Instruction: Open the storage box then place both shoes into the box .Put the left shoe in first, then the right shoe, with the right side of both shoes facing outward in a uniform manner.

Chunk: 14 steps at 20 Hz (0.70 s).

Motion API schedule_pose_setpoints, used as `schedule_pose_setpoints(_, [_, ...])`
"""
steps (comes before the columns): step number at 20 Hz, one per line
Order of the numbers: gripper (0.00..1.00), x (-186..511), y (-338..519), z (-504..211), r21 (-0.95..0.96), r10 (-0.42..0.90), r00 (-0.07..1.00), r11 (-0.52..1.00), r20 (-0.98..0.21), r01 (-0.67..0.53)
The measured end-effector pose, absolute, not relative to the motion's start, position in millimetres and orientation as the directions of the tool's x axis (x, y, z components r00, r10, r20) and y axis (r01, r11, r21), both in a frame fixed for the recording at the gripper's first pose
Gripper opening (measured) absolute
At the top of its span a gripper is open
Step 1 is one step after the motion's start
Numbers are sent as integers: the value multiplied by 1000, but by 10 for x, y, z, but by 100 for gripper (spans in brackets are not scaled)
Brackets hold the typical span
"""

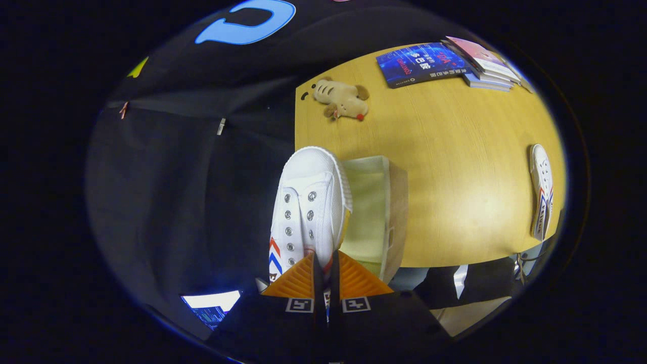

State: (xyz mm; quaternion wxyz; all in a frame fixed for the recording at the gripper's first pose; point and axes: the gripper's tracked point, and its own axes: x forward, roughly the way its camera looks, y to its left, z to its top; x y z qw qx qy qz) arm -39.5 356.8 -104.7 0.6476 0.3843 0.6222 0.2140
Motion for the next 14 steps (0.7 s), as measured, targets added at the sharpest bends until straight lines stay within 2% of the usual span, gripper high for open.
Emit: schedule_pose_setpoints(14, [6,-341,4527,-2031,638,654,34,722,-756,268])
